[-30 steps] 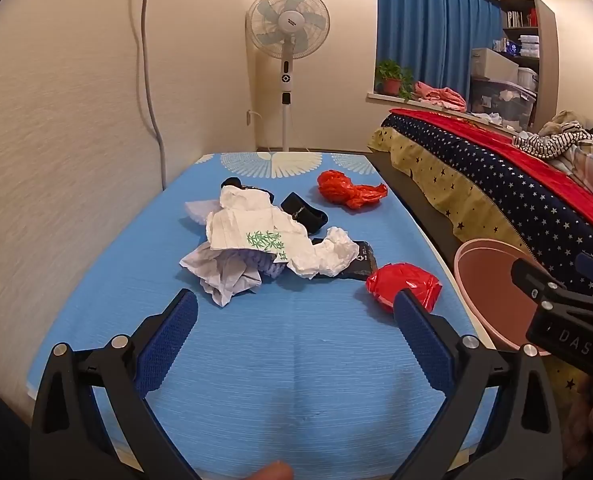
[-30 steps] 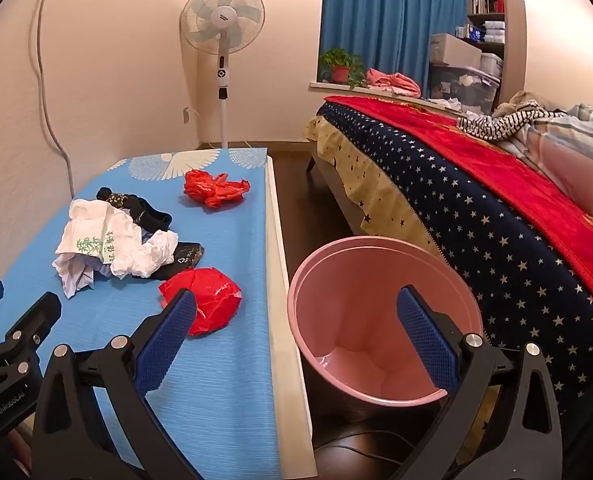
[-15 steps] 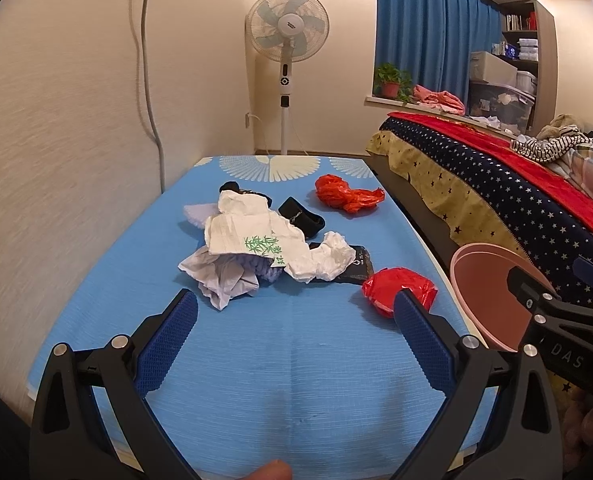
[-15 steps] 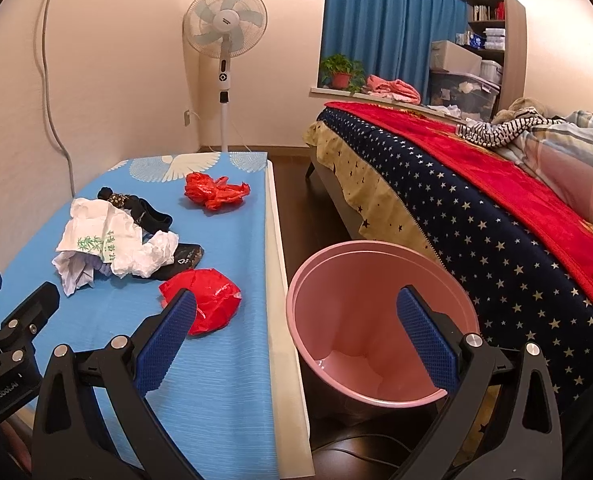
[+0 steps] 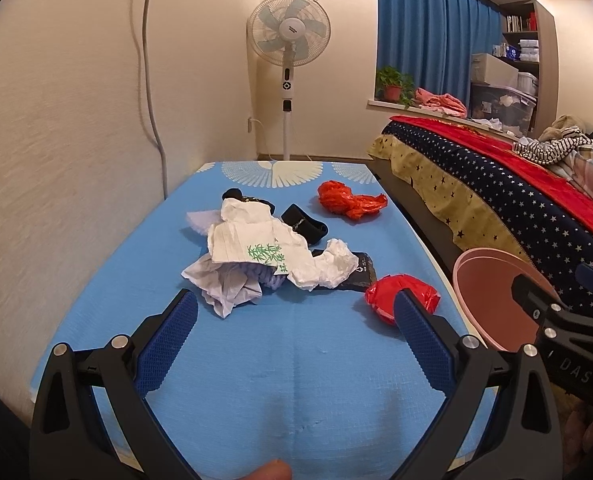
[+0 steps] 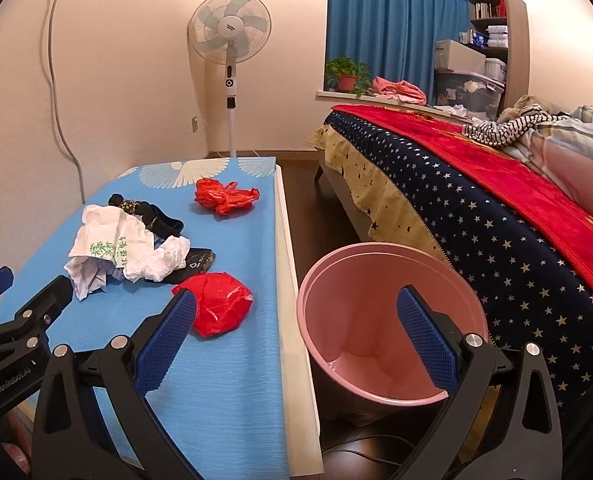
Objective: Collect trash
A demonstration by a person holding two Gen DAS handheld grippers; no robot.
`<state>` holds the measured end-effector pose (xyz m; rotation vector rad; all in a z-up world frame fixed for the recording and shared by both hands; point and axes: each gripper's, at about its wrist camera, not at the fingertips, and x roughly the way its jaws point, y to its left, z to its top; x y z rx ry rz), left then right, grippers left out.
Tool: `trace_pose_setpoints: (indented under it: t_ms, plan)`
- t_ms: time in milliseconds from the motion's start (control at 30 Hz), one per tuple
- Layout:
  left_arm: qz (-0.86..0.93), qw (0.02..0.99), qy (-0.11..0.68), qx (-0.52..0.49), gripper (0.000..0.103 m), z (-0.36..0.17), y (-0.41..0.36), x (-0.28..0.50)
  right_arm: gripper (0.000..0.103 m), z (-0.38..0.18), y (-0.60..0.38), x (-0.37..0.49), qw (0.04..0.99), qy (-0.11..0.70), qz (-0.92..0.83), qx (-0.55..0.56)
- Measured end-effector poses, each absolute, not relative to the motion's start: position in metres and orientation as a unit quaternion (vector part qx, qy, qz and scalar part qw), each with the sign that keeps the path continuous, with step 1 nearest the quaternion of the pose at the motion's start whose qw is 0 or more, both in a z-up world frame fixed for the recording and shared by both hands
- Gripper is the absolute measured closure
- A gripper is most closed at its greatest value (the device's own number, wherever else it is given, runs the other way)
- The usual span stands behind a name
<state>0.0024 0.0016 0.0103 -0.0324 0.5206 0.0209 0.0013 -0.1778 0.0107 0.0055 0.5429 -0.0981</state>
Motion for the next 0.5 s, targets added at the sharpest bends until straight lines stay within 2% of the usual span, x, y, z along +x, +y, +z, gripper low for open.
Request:
trace_pose_setpoints:
  t_ms: [500]
  plan:
    - [-0.005,0.967,0.251,-0.044,0.008,0.018,0.003,0.004,0.005,-0.003,-0.165,-0.003,0.965,0.258,-0.037,-0.039]
